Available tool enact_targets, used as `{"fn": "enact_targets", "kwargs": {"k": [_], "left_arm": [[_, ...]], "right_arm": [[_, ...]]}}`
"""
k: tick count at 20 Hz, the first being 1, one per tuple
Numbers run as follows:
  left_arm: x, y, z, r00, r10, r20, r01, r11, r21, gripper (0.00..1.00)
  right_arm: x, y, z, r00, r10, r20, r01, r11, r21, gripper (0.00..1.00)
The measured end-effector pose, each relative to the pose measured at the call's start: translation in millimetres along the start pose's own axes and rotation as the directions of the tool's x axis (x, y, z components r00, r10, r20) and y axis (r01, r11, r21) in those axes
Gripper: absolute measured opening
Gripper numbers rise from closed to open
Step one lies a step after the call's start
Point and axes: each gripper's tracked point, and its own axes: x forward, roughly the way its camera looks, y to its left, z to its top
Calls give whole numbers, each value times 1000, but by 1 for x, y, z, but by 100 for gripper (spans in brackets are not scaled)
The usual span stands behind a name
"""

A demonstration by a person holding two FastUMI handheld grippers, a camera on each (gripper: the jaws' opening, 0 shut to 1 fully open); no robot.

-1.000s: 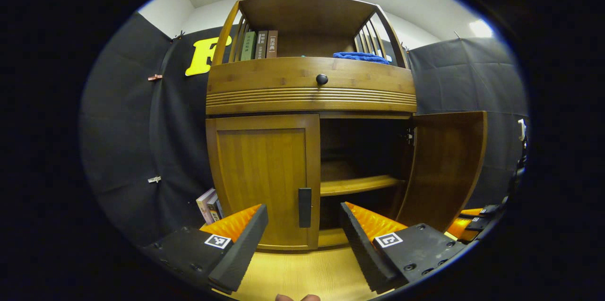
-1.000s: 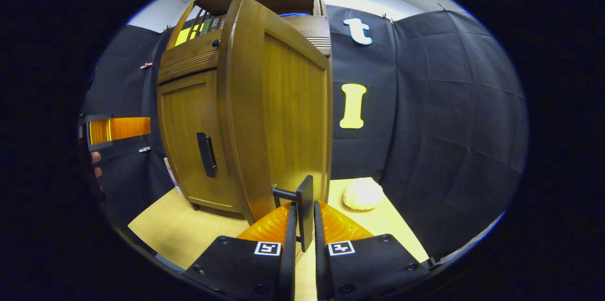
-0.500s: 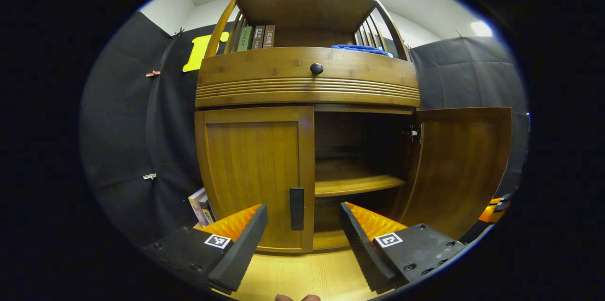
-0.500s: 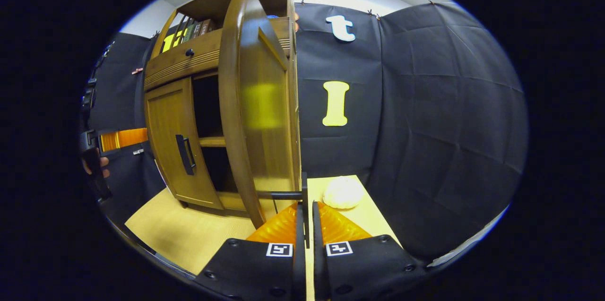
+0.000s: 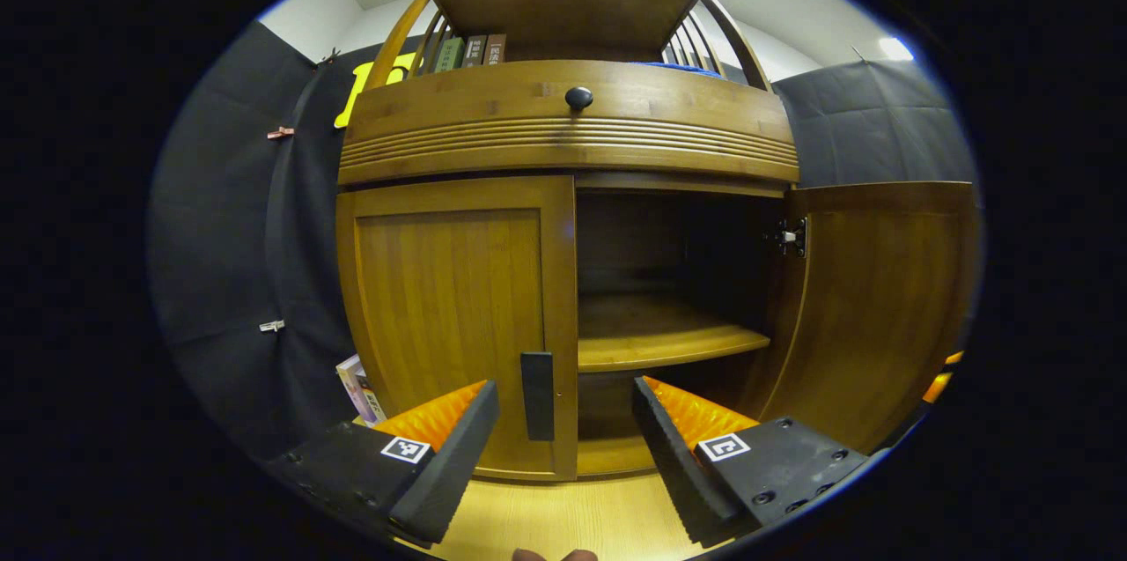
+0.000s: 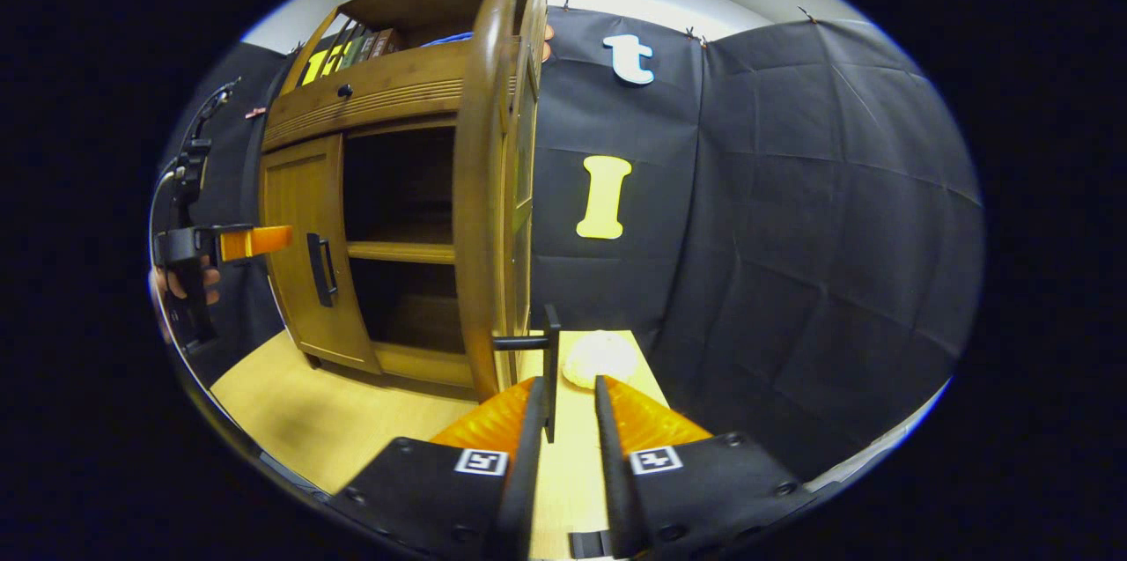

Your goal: Open the right door of the double-door shoe cabinet with the right hand, and open the left door with the left hand.

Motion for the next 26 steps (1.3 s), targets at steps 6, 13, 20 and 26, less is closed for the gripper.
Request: {"fn": "enact_targets", "kwargs": {"k": [6, 13, 20, 26], "left_arm": [[34, 7, -18, 999, 31, -5, -32, 999, -4, 95], [83, 22, -51, 996, 80, -33, -80, 997, 4, 95], [112, 26, -72, 995, 78, -58, -80, 996, -30, 73], [122, 29, -73, 994, 94, -53, -96, 995, -36, 42]], "right_arm": [[0, -27, 7, 995, -90, 41, 91, 996, -6, 96], [8, -50, 20, 987, -151, 56, 150, 988, 26, 100], [11, -58, 15, 986, -165, 23, 164, 986, 35, 98], [8, -67, 15, 982, -185, 20, 185, 982, 37, 98]]}}
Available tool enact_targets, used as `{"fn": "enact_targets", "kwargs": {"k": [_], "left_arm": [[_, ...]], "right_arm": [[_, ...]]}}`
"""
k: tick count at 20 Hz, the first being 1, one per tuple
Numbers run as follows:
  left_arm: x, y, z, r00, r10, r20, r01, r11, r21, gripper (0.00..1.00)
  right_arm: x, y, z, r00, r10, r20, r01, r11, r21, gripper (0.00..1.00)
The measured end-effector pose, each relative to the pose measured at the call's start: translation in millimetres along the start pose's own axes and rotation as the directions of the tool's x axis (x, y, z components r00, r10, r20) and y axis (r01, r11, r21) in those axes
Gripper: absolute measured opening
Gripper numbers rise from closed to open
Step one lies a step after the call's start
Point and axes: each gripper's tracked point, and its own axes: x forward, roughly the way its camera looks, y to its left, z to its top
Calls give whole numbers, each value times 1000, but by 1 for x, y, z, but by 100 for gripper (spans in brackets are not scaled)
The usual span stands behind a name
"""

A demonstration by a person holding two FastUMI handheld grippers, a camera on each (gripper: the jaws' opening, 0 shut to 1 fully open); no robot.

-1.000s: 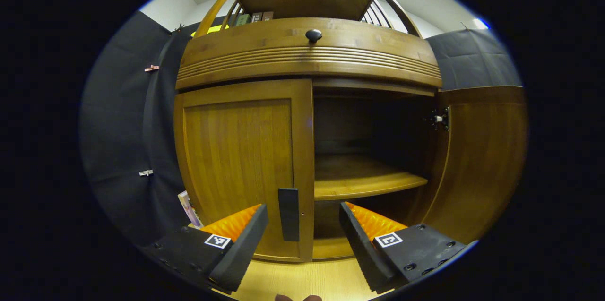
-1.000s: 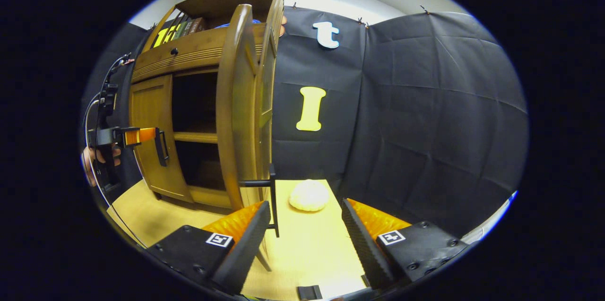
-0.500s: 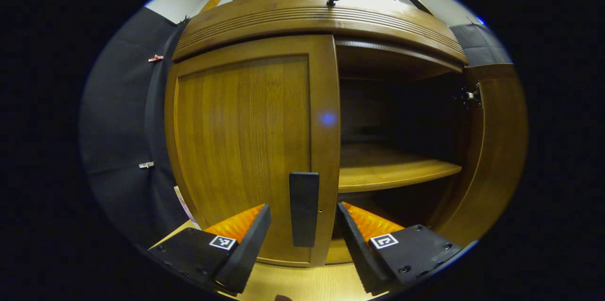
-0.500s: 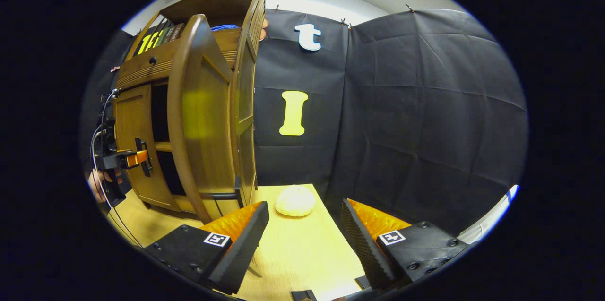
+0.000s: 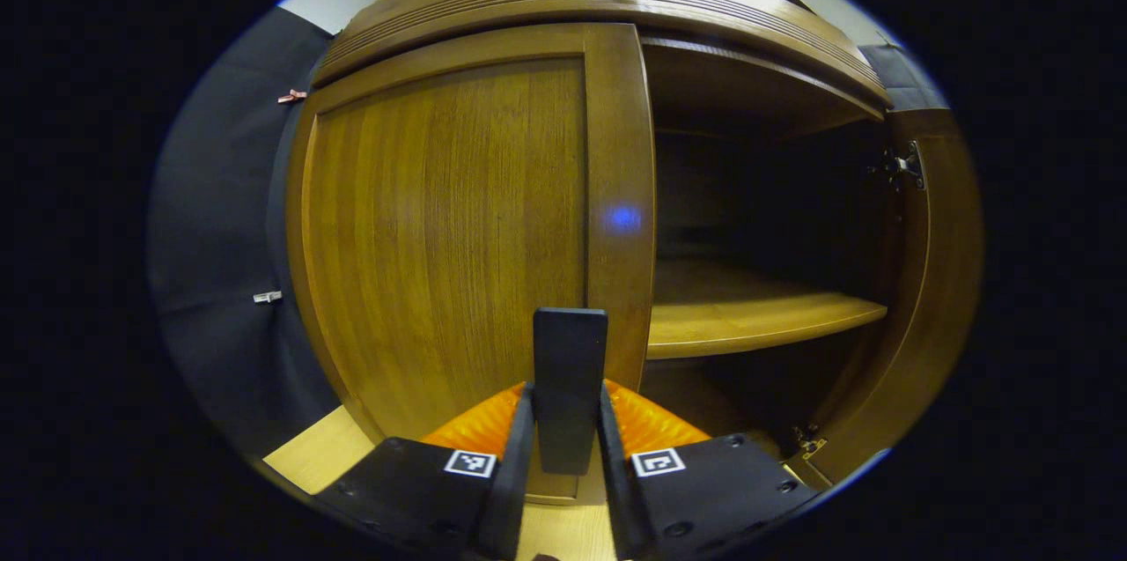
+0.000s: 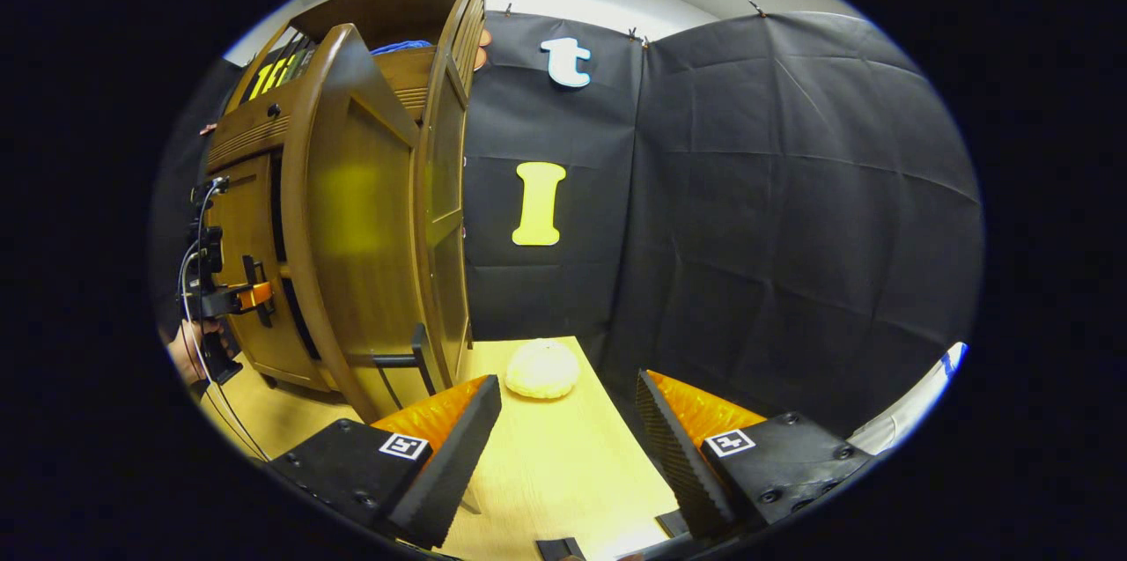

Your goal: Open the right door of the double-door shoe cabinet with the right hand, and open the left door with the left hand.

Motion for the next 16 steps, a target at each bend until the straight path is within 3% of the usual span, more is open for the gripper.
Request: {"fn": "enact_targets", "kwargs": {"k": [7, 16], "left_arm": [[-7, 1, -3, 1000, -20, -19, 21, 1000, 11, 32], [-66, 20, -12, 989, -144, -35, 145, 989, 36, 31]], "right_arm": [[-15, 3, 8, 999, -30, 18, 29, 999, 13, 100], [-65, 29, 10, 997, -63, 41, 63, 998, 17, 95]]}}
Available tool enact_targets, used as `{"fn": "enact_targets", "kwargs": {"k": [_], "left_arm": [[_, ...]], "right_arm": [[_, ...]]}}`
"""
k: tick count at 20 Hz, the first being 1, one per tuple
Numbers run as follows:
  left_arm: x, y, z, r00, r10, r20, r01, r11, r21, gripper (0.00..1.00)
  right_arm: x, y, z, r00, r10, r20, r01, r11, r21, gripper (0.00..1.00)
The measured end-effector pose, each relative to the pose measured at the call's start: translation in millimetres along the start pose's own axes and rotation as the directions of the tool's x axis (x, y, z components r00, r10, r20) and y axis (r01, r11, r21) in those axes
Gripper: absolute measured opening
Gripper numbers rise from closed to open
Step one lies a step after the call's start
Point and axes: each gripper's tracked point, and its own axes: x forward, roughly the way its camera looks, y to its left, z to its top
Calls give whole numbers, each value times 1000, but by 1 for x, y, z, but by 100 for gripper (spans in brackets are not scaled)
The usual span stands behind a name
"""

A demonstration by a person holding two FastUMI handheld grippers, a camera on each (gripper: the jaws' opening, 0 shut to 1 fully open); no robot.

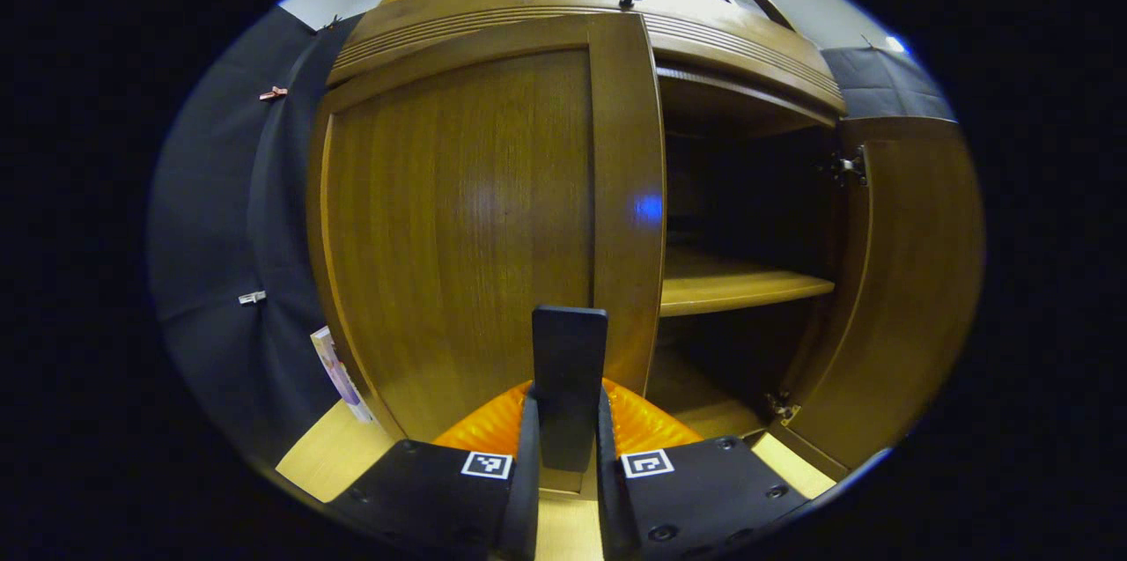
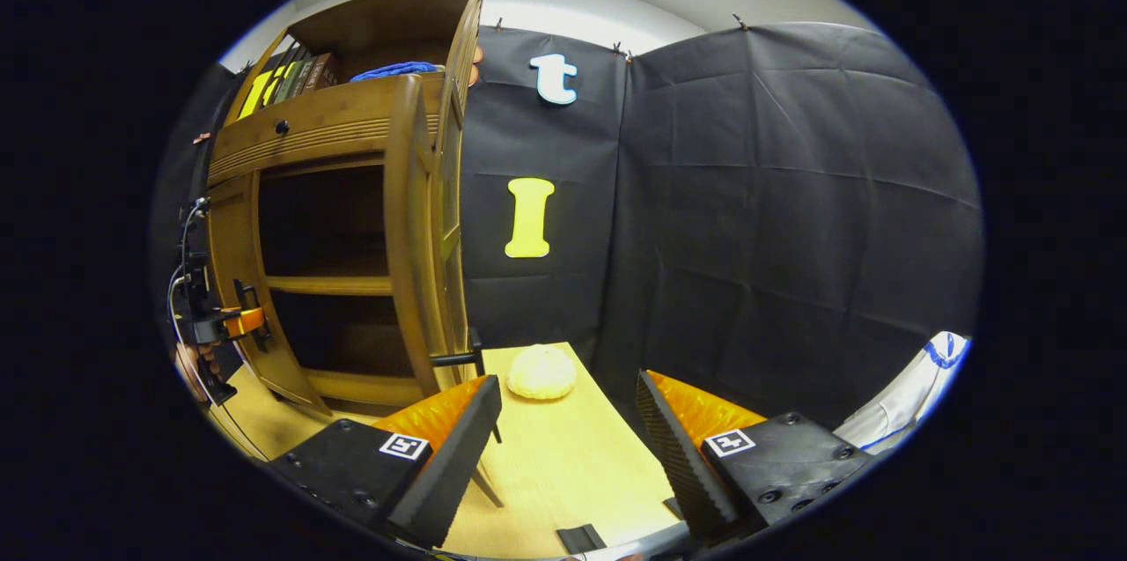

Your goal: Open the right door of the double-door shoe cabinet with the right hand, and open the left door with the left hand.

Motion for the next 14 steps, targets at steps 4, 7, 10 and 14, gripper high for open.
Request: {"fn": "enact_targets", "kwargs": {"k": [4, 7, 10, 14], "left_arm": [[-34, 13, -7, 999, -53, -7, 54, 999, 9, 28], [-57, 26, -12, 998, -68, -8, 69, 998, 12, 28], [-80, 42, -16, 997, -72, -6, 72, 997, 12, 30], [-107, 66, -21, 998, -67, 0, 67, 998, 10, 28]], "right_arm": [[-21, 23, 6, 1000, 9, 16, -9, 1000, -5, 98], [-40, 50, 4, 999, 24, 23, -24, 1000, 1, 96], [-55, 71, 4, 999, 40, 29, -40, 999, -5, 100], [-64, 98, 8, 997, 62, 40, -62, 998, -10, 96]]}}
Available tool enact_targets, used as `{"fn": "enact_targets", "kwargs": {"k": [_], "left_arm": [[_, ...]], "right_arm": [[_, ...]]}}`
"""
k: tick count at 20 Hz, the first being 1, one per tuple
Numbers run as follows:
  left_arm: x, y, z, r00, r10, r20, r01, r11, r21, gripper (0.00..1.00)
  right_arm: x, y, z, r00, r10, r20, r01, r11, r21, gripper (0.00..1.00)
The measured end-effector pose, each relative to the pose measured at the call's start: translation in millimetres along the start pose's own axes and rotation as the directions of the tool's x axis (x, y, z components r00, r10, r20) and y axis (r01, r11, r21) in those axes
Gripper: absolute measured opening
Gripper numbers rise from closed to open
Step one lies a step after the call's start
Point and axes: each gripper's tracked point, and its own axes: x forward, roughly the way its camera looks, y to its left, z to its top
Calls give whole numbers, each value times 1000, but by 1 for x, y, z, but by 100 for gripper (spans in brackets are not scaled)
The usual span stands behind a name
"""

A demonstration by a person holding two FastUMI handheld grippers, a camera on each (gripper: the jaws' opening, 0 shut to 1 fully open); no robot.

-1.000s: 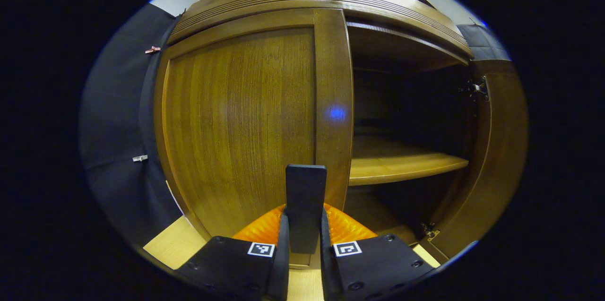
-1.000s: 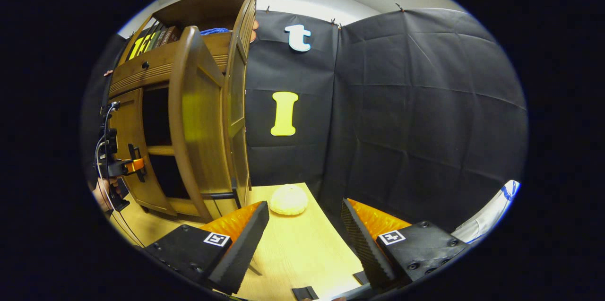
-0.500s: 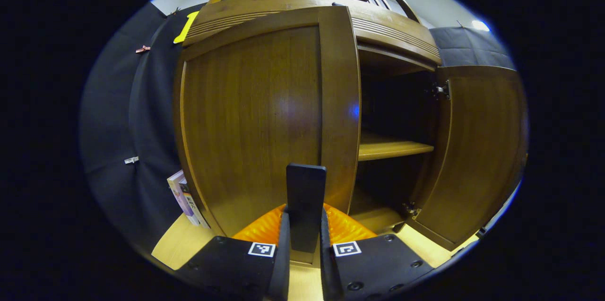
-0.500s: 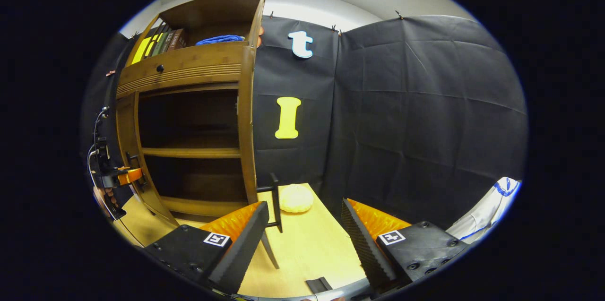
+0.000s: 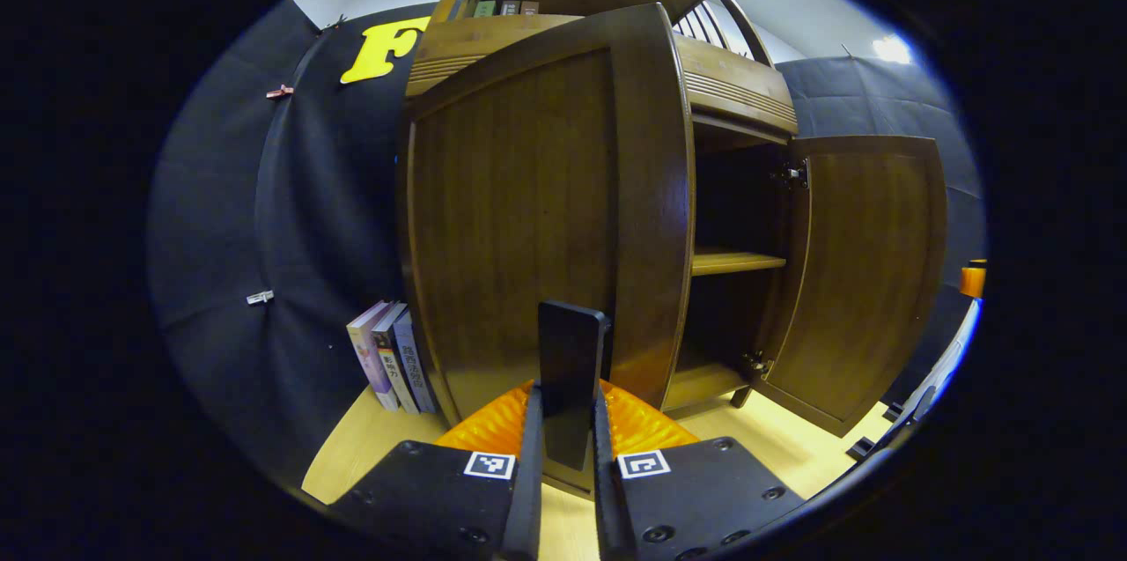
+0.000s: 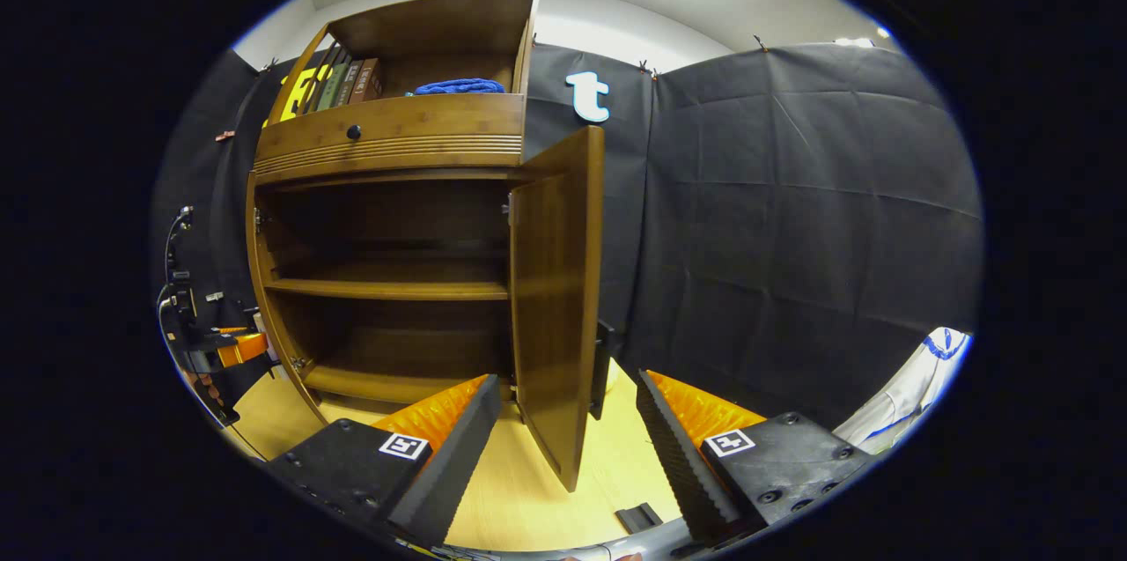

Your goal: Open the right door of the double-door shoe cabinet with the right hand, and open the left door with the left hand.

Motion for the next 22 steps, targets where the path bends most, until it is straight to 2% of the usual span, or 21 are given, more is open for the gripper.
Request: {"fn": "enact_targets", "kwargs": {"k": [2, 7, 10, 14, 16, 17, 18, 22], "left_arm": [[-11, 11, -2, 1000, 5, 0, -5, 1000, -1, 30], [-35, 42, -7, 1000, 25, 6, -25, 1000, -6, 25], [-45, 59, -9, 1000, 11, 4, -11, 1000, 1, 23], [-56, 83, -11, 1000, 27, 8, -27, 999, -21, 20], [-62, 95, -10, 999, 44, 14, -44, 999, -26, 19], [-65, 99, -10, 999, 47, 19, -47, 998, -30, 18], [-66, 104, -8, 998, 50, 26, -49, 998, -33, 17], [-73, 122, -6, 996, 88, 33, -86, 995, -52, 15]], "right_arm": [[-4, 14, 1, 1000, 12, 4, -12, 1000, 3, 96], [-11, 68, -5, 997, 76, 3, -76, 997, 30, 98], [-13, 95, -8, 995, 104, 3, -104, 994, 27, 96], [-17, 130, -5, 990, 139, 10, -139, 990, 39, 100], [-20, 142, -6, 988, 151, 13, -152, 988, 30, 100], [-22, 146, -6, 988, 156, 16, -157, 987, 27, 96], [-22, 151, -6, 987, 161, 17, -162, 987, 26, 100], [-23, 163, -8, 985, 173, 13, -173, 985, 16, 98]]}}
